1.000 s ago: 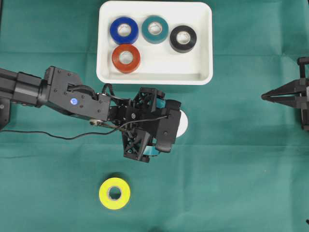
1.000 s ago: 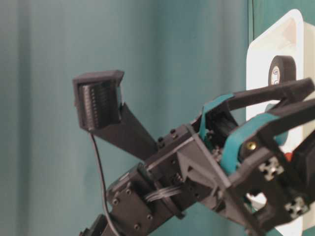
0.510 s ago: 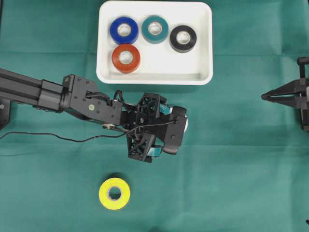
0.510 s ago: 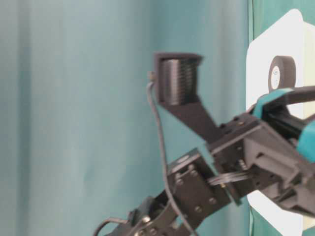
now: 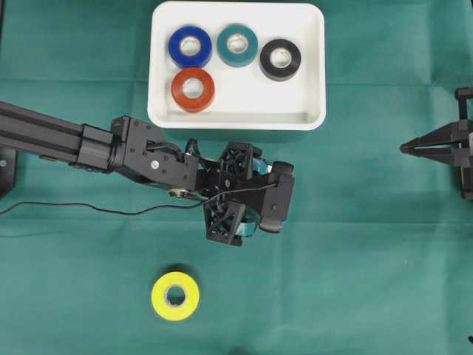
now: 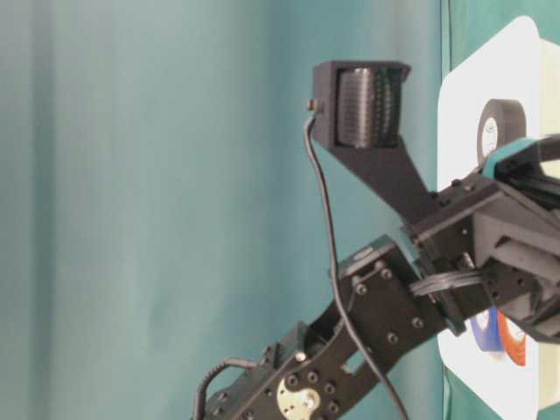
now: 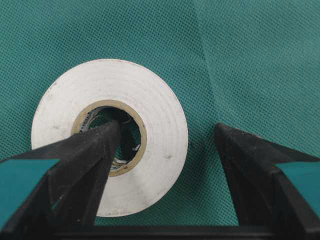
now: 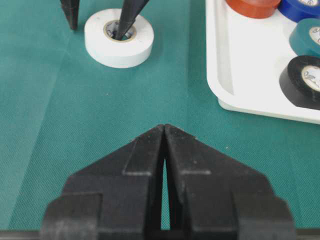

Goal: Put the tape into the white case with the left arm.
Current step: 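Grasp the white tape roll and lift it toward the tray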

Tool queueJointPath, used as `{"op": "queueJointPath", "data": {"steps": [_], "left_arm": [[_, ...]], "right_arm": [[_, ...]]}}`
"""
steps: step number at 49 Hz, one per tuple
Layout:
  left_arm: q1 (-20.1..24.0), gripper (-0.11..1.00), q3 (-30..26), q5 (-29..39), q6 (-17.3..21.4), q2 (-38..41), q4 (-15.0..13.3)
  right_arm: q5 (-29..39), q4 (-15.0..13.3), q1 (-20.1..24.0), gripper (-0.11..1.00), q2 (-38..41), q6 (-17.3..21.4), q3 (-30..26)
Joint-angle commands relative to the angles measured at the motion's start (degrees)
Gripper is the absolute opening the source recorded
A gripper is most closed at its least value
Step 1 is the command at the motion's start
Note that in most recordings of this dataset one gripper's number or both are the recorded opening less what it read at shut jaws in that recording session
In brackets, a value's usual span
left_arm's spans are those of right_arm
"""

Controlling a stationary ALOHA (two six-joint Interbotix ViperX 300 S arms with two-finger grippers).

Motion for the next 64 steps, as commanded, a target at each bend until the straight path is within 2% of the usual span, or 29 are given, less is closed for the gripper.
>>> {"op": "queueJointPath", "data": {"steps": [1,5,10,12,32,49,64], "left_arm": [[0.18,0.76,-0.88,-0.18,-0.09,-0.97,0.0],[0.18,0.62,-0.79,0.0,-0.09,-0.97,0.0],[0.18,0.34,-0.62,0.09,-0.09,-0.97,0.0],[0.18,0.27,-0.7,0.09,-0.09,-1.05,0.0],[-0.88,0.28,-1.32,0.44,0.0,-2.72,0.0],[-2.02,0.27,-4.48,10.72,0.35,-9.76,0.09],[-0.18,0.27,-5.36,12.22,3.25,-10.37,0.26]], "right_arm": [[-0.62,-0.09,0.0,-0.1,0.44,0.0,-0.62],[-0.62,-0.09,0.0,-0.1,0.44,0.0,-0.62],[-0.62,-0.09,0.0,-0.1,0.44,0.0,-0.62],[-0.62,-0.09,-0.09,-0.1,0.35,0.0,-0.62],[-0.62,-0.09,0.0,-0.1,0.35,0.0,-0.62],[-0.62,-0.09,0.0,-0.1,0.44,0.0,-0.62],[-0.62,-0.09,0.0,-0.1,0.44,0.0,-0.62]]}}
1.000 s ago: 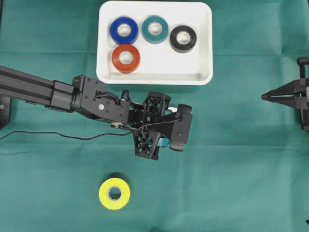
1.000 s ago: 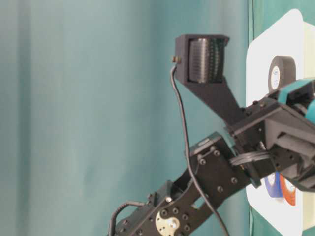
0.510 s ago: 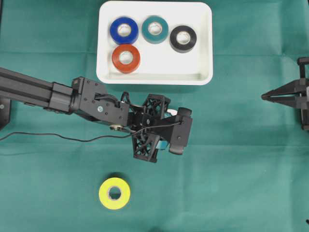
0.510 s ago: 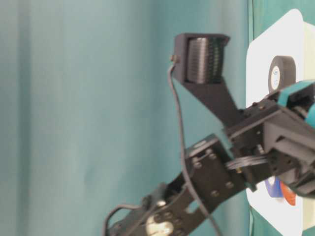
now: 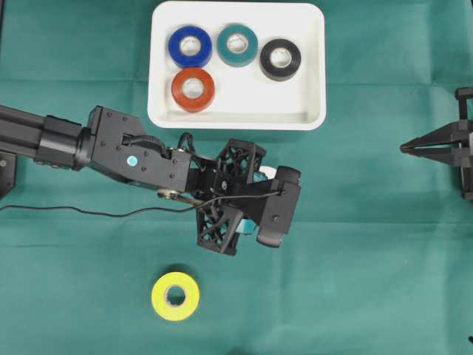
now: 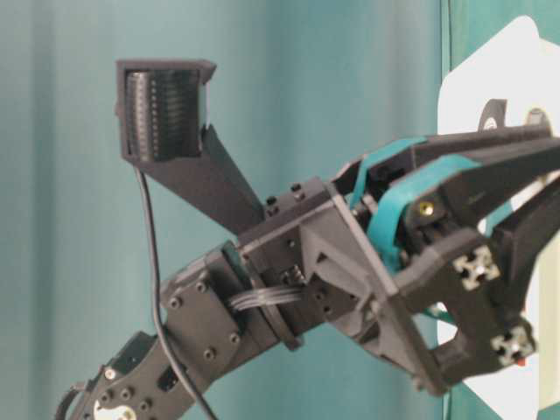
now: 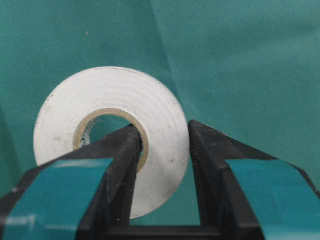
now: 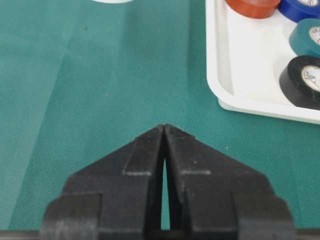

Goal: Put the tape into the white case with the left arm.
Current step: 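Grasp the white tape roll and lift it toward the tray, then lower the white tape into the tray below the black tape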

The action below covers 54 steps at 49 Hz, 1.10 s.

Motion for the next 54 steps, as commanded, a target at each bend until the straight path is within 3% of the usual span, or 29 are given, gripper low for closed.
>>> {"op": "queueJointPath", "data": {"steps": [1,34,54], "left_arm": [[1.58,0.27,-1.14,-0.18,0.62,-2.2,0.18],[17.14,0.27,-3.96,-2.64,9.4,0.97,0.18],[18.54,0.27,-6.24,-2.55,9.67,2.99,0.18]], "right_arm": [[-0.62,-0.09,0.0,-0.1,0.44,0.0,-0.62],[-0.62,-0.09,0.0,-0.1,0.44,0.0,-0.62],[-0.62,-0.09,0.0,-0.1,0.44,0.0,-0.62]]}}
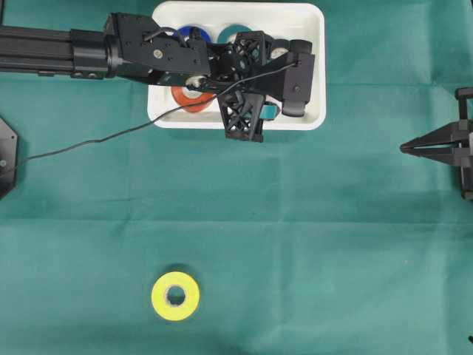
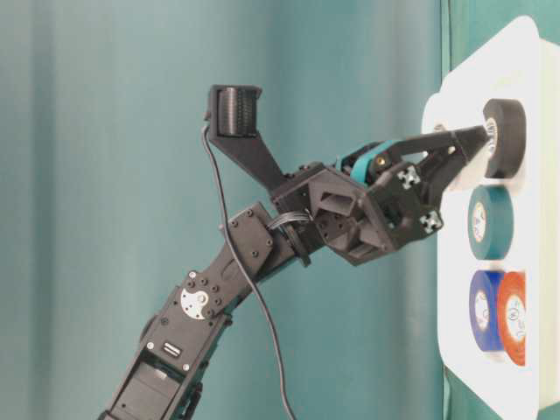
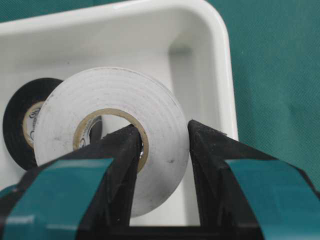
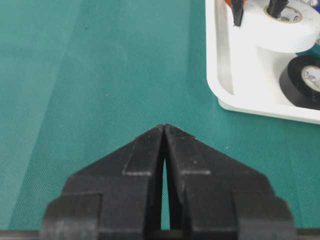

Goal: Put the tape into the white case with the left arm.
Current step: 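Lower the white tape into the tray below the black tape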

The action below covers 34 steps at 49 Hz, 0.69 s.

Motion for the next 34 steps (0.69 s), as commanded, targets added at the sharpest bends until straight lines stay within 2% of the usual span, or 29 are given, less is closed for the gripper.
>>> {"op": "queueJointPath", "data": {"steps": [1,19,20,25,29,31,34], "left_arm": [[0.09,0.27,-1.76,-0.35,-0.09,-1.41,0.18],[0.0,0.29,-1.67,-0.44,-0.35,-1.23,0.18],[-0.09,0.32,-1.67,-0.44,-0.26,-1.23,0.18],[-0.26,0.64,-1.67,-0.44,-0.09,-1.23,0.18],[-0.35,0.86,-1.58,-0.44,-0.09,-1.41,0.18],[-0.35,0.89,-1.58,-0.44,-0.09,-1.49,0.18],[-0.44,0.85,-1.41,-0.44,-0.18,-1.67,0.09]], "right_arm": [[-0.62,-0.09,0.0,-0.1,0.35,0.0,-0.62],[-0.62,-0.09,0.0,-0.1,0.44,0.0,-0.62],[-0.62,-0.09,0.0,-0.1,0.35,0.0,-0.62],[-0.62,-0.09,0.0,-0.1,0.44,0.0,-0.62],[-0.62,-0.09,0.0,-0.1,0.35,0.0,-0.62],[-0.62,-0.09,0.0,-0.1,0.44,0.0,-0.62],[-0.62,-0.09,0.0,-0.1,0.44,0.0,-0.62]]}}
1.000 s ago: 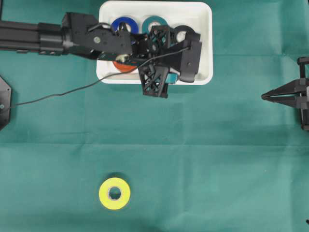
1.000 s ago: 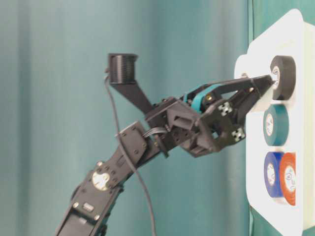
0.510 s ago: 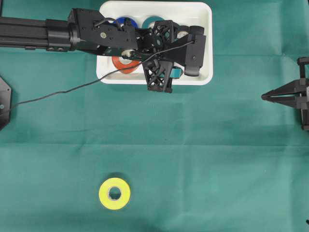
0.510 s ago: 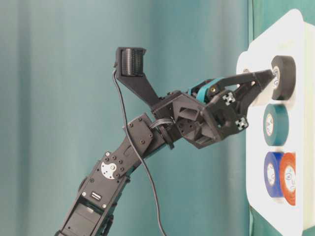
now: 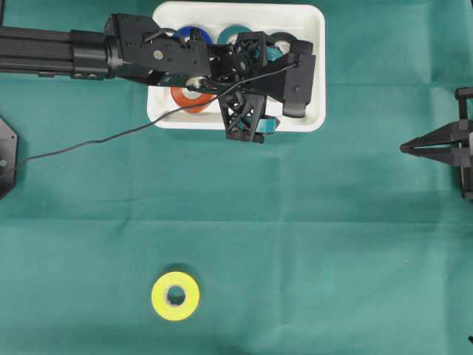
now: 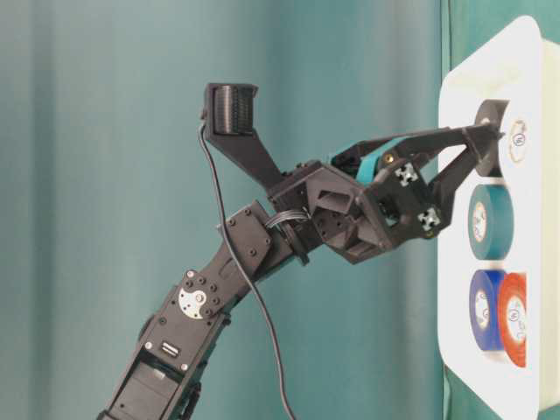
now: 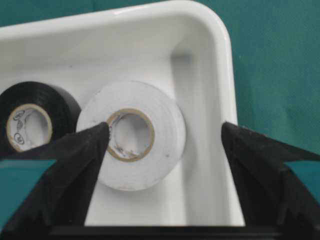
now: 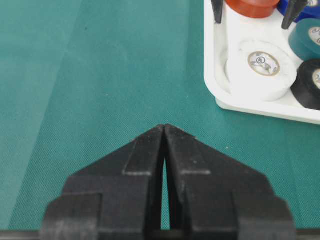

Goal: Put the tape into the white case with the left arm.
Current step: 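Lower the white tape into the tray below the black tape, then open the left gripper and withdraw it to the left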

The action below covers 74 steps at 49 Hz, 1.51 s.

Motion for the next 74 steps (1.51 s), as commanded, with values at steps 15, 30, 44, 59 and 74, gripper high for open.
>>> {"op": "queueJointPath", "data": {"steps": [15,30,44,59,74], "left_arm": [[-1.05,0.84,4.57,-0.09,-0.44,-6.68,0.0],[-3.08,0.84,19.86,-3.16,-1.41,-19.51,-0.26],[-3.16,0.84,34.01,-8.35,-4.83,-31.99,-0.26],[-3.25,0.84,44.91,-9.4,-6.77,-42.1,-0.26],[-3.34,0.84,54.4,-10.2,-10.02,-53.96,-0.26]], "right_arm": [[-0.62,-0.09,0.0,-0.1,0.35,0.0,-0.62],[-0.7,-0.09,0.0,-0.1,0.35,0.0,-0.62],[-0.79,-0.09,-0.09,-0.1,0.18,0.0,-0.53],[-0.79,-0.09,0.0,-0.1,0.18,0.0,-0.44],[-0.79,-0.09,0.0,-0.1,0.18,0.0,-0.44]]}}
